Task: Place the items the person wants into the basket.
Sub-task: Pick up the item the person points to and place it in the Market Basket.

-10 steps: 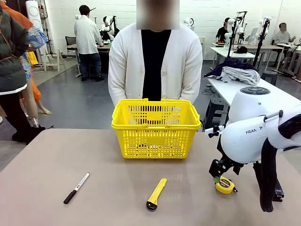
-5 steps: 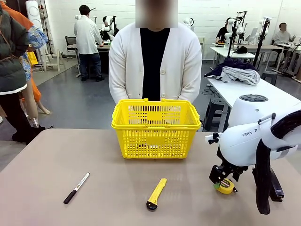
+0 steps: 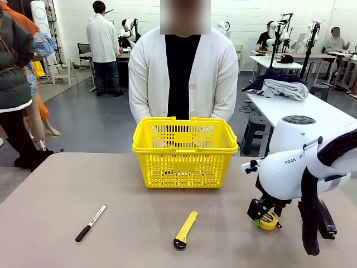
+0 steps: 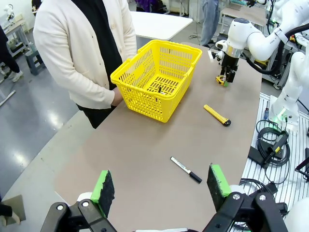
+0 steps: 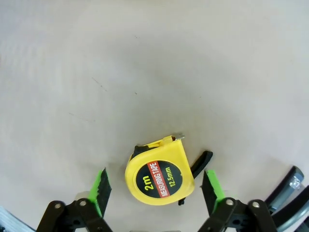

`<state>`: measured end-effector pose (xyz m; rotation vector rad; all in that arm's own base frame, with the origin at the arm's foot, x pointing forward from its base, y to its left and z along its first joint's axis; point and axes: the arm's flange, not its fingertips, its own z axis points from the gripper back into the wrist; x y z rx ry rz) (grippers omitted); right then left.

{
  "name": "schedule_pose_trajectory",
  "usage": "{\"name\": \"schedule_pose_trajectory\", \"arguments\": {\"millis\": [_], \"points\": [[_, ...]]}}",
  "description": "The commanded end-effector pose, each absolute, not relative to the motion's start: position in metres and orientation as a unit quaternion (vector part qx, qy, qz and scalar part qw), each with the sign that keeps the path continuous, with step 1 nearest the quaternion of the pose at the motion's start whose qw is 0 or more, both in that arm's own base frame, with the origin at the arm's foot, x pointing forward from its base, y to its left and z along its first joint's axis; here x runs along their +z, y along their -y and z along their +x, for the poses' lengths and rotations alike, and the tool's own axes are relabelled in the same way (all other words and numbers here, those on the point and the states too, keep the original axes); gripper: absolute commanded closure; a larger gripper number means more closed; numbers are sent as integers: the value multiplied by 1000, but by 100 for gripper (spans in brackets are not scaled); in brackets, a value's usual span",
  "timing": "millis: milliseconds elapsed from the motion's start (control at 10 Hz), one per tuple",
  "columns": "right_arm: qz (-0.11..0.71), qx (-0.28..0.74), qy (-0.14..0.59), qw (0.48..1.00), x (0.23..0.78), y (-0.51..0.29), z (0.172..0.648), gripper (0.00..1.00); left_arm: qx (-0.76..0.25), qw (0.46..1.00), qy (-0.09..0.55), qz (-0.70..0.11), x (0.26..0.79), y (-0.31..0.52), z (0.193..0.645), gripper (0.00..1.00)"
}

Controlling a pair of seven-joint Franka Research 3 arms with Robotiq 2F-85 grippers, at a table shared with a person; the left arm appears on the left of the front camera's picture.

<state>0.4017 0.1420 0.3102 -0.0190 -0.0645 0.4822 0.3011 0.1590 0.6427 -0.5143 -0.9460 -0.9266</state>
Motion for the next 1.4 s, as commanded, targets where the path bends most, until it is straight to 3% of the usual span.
{"name": "schedule_pose_trajectory", "arguments": {"millis": [0,100,200,300,500,600,900,1300], "points": [[2,249,43,967,307,-140,399,58,-428,756,433,-240,645,-160,301,0],[4,247,46,968,308,-140,399,100,-428,756,433,-240,645,-160,301,0],[7,249,44,967,307,-140,399,64,-428,756,433,-240,645,-160,301,0],[10,254,40,966,305,-141,399,100,-428,756,433,-240,645,-160,301,0],[17,256,40,966,305,-142,399,100,-428,756,433,-240,645,-160,301,0],[16,257,41,966,304,-142,398,94,-428,756,433,-240,645,-160,301,0],[12,245,29,969,331,-146,387,100,-428,756,433,-240,645,-160,301,0],[-36,311,19,950,527,-162,322,100,-428,756,433,-240,645,-160,301,0]]}}
